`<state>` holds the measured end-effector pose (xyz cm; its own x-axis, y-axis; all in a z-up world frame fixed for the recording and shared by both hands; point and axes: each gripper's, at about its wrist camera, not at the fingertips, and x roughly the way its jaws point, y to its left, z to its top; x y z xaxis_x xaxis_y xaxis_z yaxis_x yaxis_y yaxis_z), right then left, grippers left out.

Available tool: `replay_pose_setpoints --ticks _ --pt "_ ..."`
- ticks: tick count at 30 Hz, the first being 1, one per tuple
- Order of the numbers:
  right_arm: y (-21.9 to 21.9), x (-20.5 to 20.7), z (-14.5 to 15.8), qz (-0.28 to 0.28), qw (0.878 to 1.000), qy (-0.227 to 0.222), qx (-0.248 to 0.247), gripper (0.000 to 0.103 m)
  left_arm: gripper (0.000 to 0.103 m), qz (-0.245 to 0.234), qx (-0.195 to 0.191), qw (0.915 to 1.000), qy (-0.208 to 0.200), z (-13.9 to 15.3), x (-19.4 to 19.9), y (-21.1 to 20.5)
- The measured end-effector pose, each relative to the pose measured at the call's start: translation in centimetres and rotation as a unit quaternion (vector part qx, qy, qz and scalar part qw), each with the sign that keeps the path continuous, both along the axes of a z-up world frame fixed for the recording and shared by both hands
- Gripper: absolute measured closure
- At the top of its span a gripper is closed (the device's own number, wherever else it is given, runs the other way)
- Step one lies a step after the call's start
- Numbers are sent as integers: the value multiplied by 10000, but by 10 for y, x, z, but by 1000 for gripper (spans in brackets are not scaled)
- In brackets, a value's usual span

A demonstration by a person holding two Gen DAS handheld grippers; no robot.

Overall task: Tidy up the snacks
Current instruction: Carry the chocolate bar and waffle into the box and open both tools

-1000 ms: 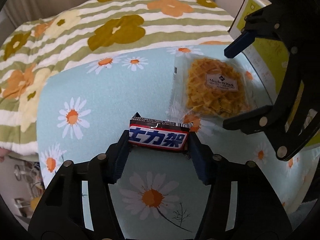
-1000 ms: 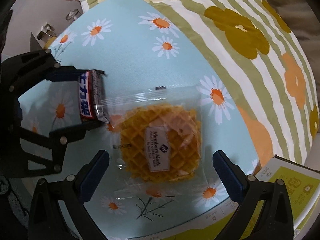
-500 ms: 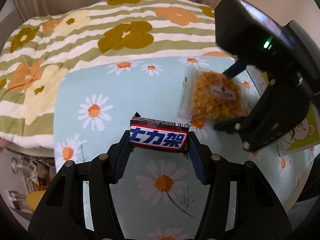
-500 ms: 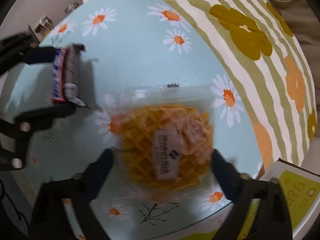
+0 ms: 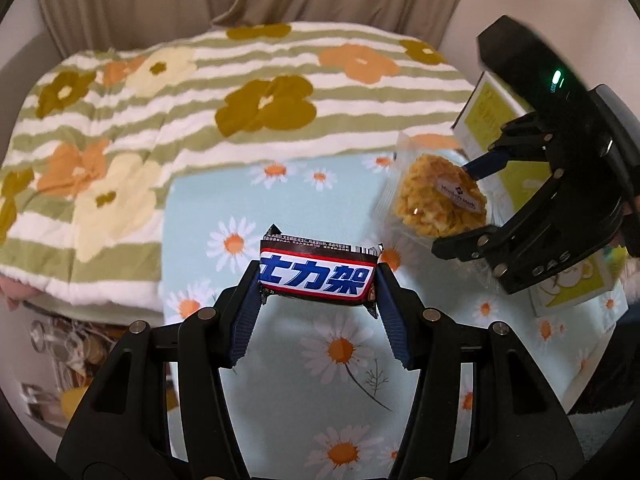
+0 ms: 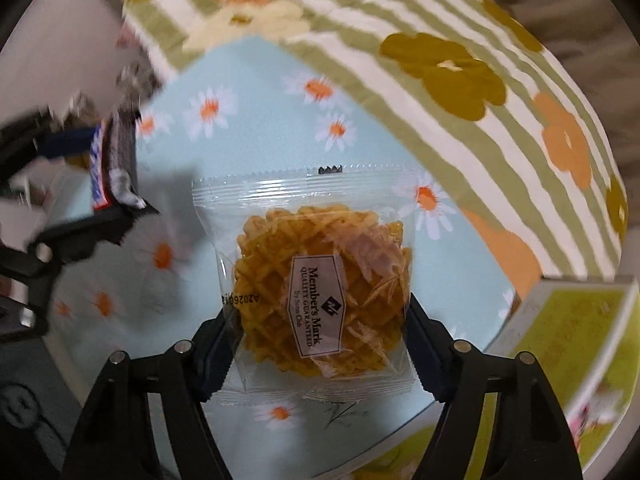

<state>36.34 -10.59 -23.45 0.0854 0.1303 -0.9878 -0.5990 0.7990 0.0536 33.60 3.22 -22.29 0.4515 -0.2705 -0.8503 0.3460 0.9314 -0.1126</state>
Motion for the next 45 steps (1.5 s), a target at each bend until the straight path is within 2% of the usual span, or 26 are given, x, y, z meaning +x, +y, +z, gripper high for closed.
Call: replay_pose_setpoints --ticks 5,10,13,17,23,29,34,38,40,42,43,45 --pt "-24 -7 62 -648 9962 -290 507 32 51 -321 -47 9989 -346 45 6 -5" --pt "-68 -13 122 -1370 9841 -591 962 32 51 -692 -177 9951 -688 87 14 -30" --pt "-105 -21 149 -1719 9766 -896 935 32 51 -905 -268 9922 -814 107 17 -56" --pt "-159 -39 170 -2119 9668 -1164 827 32 51 -1147 -423 9885 -889 126 13 -103" --pt "-237 -57 170 -2409 9592 -1337 638 32 51 -1365 -523 9851 -903 135 -7 -191" --pt "-299 -78 159 -2560 9521 -1569 583 32 51 -1457 -593 9854 -646 118 -34 -278" --pt "-333 -94 144 -2787 9451 -1528 762 32 51 -1327 -538 9892 -317 94 -51 -319" --pt "-347 -104 132 -2962 9380 -1359 1179 32 51 -1191 -381 9920 -195 82 -62 -333" --pt "-350 -105 128 -3016 9350 -1309 1327 32 37 -1156 -341 9926 -160 78 -65 -334" --pt "-351 -109 126 -3044 9333 -1321 1372 32 5 -1053 -153 9941 -194 76 -67 -333" --pt "-351 -111 125 -3059 9325 -1321 1395 32 1 -997 -56 9947 -233 77 -68 -330" --pt "-352 -116 126 -3084 9305 -1313 1479 32 1 -913 40 9955 -253 79 -69 -325"
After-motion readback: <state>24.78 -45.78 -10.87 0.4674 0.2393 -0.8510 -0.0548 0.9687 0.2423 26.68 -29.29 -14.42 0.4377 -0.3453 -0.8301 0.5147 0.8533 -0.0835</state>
